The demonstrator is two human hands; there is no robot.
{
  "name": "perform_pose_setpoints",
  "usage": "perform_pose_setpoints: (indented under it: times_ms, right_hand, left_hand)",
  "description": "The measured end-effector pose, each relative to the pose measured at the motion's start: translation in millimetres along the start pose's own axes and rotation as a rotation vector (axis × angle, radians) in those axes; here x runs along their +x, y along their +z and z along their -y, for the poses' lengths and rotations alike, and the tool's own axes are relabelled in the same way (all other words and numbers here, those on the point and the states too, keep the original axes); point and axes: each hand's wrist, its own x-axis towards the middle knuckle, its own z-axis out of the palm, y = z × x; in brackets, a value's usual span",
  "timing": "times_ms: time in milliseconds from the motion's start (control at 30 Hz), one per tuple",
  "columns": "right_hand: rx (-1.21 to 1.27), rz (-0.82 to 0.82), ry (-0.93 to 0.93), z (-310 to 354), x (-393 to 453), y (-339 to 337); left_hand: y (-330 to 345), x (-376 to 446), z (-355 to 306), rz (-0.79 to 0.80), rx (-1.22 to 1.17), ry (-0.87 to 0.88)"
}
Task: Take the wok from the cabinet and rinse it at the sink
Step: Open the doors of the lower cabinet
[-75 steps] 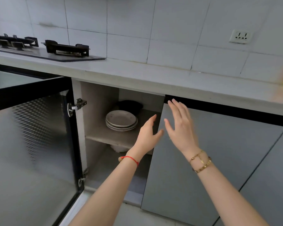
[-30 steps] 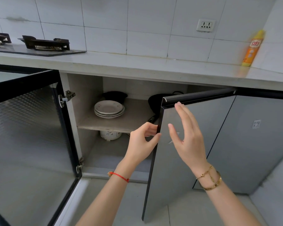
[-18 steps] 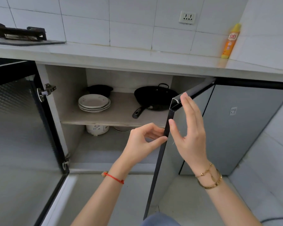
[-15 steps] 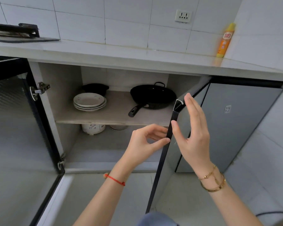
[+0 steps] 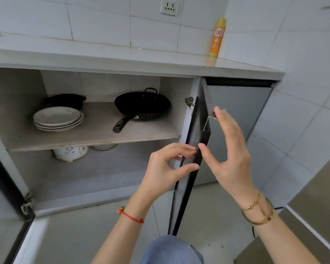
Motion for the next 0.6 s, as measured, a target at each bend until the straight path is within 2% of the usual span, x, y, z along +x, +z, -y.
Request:
perform_pose_setpoints:
  times_ms: [433, 600]
  right_hand:
    - [-0.180, -0.030, 0.144, -35.9, -23.3, -72.2]
    - [-0.342, -0.005, 0.159, -53.5, -26.9, -94.0]
  left_hand:
    - [93.4, 11.4, -5.5, 0.073, 0.089, 0.174]
    - [125.3, 16.4, -0.7, 0.188, 0.101, 0.154]
